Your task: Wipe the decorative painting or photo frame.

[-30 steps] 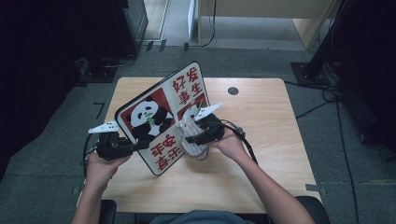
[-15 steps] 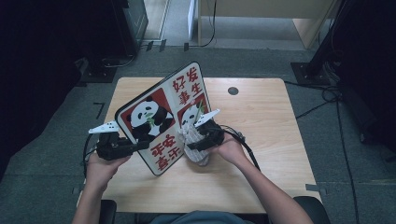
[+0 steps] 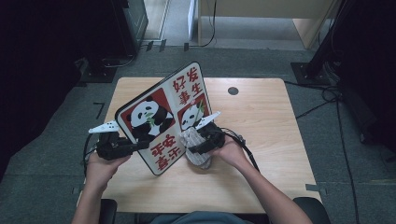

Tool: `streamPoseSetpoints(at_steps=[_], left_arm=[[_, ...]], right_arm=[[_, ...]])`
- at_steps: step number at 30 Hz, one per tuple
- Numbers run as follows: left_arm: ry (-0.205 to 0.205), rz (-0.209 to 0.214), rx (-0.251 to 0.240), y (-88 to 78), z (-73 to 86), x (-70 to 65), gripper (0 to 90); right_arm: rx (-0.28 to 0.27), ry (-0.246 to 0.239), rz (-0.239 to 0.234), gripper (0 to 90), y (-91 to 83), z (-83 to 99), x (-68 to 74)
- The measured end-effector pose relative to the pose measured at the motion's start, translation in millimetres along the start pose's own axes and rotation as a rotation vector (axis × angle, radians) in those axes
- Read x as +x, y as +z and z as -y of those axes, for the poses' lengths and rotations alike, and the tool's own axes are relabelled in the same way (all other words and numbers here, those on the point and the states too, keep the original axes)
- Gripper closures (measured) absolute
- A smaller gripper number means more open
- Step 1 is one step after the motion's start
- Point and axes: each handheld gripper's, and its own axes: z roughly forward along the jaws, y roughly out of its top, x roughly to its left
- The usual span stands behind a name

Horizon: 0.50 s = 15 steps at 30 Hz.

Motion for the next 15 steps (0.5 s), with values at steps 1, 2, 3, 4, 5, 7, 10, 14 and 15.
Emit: streamPoseSetpoints(at_steps=[1,2,3,4,5,7,10,14,15], left_arm=[[0.000,0.000,0.000,0.0,0.0,0.0,76.4],[0.000,0.000,0.000,0.0,-0.1,0.1,76.4],[0.000,0.000,0.000,0.0,-0.1,0.1,76.4],[0.001,0.000,0.000,0.0,-0.1,0.2,76.4],[0.001,0.000,0.000,0.0,-0.2,0.3,76.4],[0.001,0.000,0.000,0.0,-0.2,0.5,76.5],[0.002,-0.001,0.000,0.0,-0.2,0.3,76.5],[0.001,-0.002,-0.001,0.0,-0.2,0.3,76.6],[0.002,-0.002,-0.001,0.1,-0.1,0.3,76.6]], right_arm=[[0.000,0.000,0.000,34.3,0.0,0.0,0.0],[0.000,0.000,0.006,33.2,-1.8,-0.5,1.6],[0.000,0.000,0.006,33.2,-1.8,-0.5,1.6],[0.000,0.003,0.004,32.9,-2.7,-0.7,2.3],[-0.002,0.008,0.001,32.5,-4.8,-1.0,2.7],[-0.002,0.009,0.002,33.1,-5.2,-1.0,2.8],[0.010,0.012,0.002,38.8,-2.3,0.2,2.0],[0.040,0.005,0.004,41.2,4.7,1.4,1.5],[0.047,-0.002,0.005,41.5,6.3,1.9,1.7]])
